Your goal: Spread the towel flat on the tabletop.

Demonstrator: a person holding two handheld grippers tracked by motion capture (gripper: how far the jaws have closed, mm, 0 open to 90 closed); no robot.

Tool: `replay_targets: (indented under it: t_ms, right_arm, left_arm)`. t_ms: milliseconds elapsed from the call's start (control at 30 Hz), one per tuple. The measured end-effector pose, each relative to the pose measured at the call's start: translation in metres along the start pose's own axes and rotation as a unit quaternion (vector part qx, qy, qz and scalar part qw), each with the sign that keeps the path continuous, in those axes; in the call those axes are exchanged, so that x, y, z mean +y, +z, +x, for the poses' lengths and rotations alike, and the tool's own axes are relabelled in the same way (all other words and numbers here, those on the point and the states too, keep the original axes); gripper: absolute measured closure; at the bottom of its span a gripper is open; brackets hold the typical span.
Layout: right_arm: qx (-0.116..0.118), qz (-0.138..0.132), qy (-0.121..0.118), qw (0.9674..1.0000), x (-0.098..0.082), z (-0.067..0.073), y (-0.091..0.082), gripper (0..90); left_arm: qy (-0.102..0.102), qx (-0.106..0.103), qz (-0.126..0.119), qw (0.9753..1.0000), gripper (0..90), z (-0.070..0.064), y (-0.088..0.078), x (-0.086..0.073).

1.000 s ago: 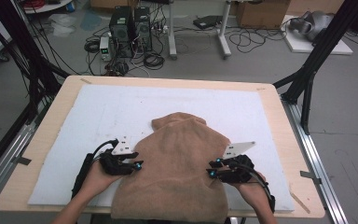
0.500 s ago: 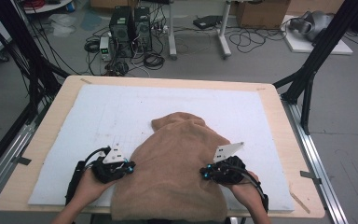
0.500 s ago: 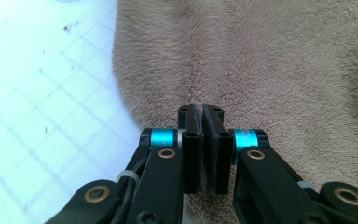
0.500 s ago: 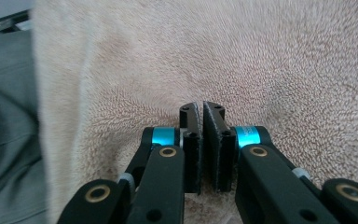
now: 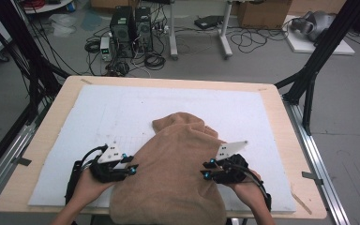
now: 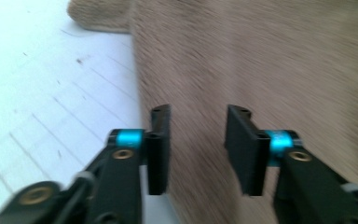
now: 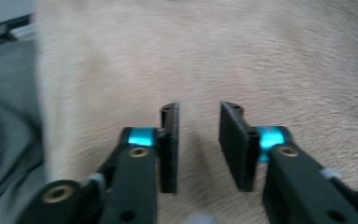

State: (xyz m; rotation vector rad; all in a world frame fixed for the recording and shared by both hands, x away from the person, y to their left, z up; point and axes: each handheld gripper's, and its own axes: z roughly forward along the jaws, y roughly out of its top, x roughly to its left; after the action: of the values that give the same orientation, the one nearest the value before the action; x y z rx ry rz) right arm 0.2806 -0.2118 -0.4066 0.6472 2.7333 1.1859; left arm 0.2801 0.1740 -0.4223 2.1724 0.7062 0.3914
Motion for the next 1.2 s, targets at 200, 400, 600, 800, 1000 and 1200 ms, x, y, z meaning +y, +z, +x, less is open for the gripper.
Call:
replay_targets:
  t_ms: [200, 400, 600, 800, 1000, 1200]
  right_arm:
    - [0.016, 0.026, 0.014, 0.9994, 0.000, -0.011, 0.033, 77.6]
    - [0.031, 0.018, 0.006, 0.9993, -0.001, -0.004, 0.028, 85.3]
    - [0.047, 0.033, -0.034, 0.9977, 0.005, 0.021, 0.029, 85.4]
    - [0.092, 0.021, -0.060, 0.9937, 0.009, 0.044, 0.020, 83.6]
    - [0.039, -0.012, -0.040, 0.9984, 0.016, 0.029, -0.001, 70.1]
    - [0.018, 0.002, 0.010, 0.9998, 0.008, -0.005, 0.012, 65.7]
  left_arm:
    - [0.000, -0.015, 0.036, 0.9993, 72.9, 0.006, 0.034, 0.006]
    - [0.018, -0.009, 0.031, 0.9993, 85.5, -0.003, 0.016, 0.001]
    - [0.012, -0.015, 0.014, 0.9997, 85.8, -0.011, -0.021, -0.015]
    - [0.023, -0.035, 0.016, 0.9990, 85.7, -0.027, -0.046, -0.029]
    - [0.021, -0.047, -0.008, 0.9987, 69.1, -0.022, -0.042, -0.012]
    - [-0.007, -0.032, 0.001, 0.9995, 61.9, 0.002, -0.002, 0.013]
